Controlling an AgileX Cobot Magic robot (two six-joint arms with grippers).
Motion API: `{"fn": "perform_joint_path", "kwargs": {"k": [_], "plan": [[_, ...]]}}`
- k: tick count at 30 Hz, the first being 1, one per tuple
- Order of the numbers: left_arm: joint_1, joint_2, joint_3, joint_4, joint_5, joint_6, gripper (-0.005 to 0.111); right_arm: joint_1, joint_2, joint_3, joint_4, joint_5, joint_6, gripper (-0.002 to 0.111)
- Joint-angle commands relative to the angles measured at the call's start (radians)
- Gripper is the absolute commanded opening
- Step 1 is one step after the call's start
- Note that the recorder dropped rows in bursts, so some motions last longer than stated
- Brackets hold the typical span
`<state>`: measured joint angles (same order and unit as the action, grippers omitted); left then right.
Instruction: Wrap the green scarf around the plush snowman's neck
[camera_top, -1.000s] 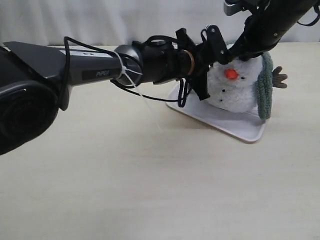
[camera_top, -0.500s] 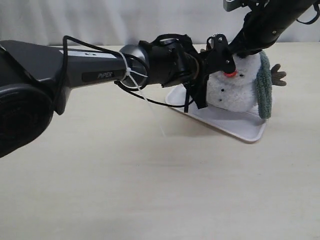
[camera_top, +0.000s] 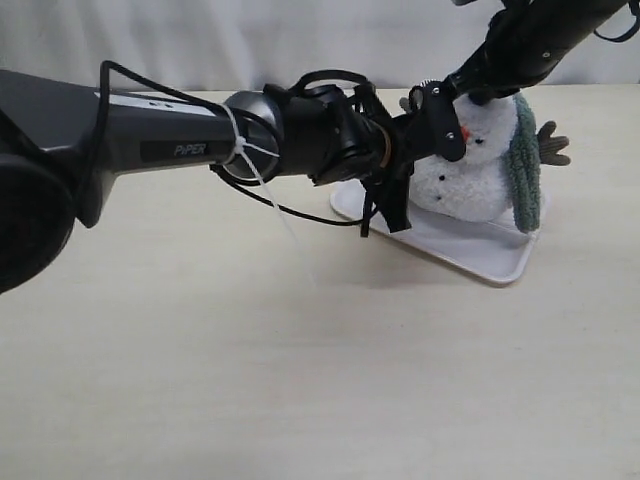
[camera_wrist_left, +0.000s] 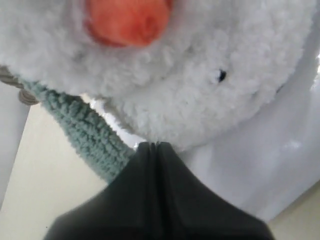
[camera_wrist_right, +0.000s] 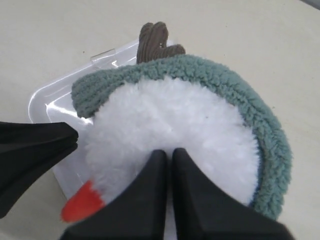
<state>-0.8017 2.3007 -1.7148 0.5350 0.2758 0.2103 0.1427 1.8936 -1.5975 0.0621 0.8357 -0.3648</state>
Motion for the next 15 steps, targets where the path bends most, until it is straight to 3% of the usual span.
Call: {"fn": "perform_joint_path", "kwargs": {"k": [1, 9, 15], "plan": [[0.000, -0.057, 0.000, -0.014, 0.069, 0.023, 0.000, -0.001, -0.018, 0.008, 0.001, -0.014, 0.010, 0.013], [0.000, -0.066, 0.000, -0.014, 0.164, 0.055, 0.000, -0.004, -0.030, 0.007, 0.000, 0.010, 0.030, 0.048], [0.005, -0.079, 0.000, -0.001, 0.234, 0.055, 0.000, -0.006, -0.106, 0.005, -0.025, -0.014, 0.058, 0.050]]}}
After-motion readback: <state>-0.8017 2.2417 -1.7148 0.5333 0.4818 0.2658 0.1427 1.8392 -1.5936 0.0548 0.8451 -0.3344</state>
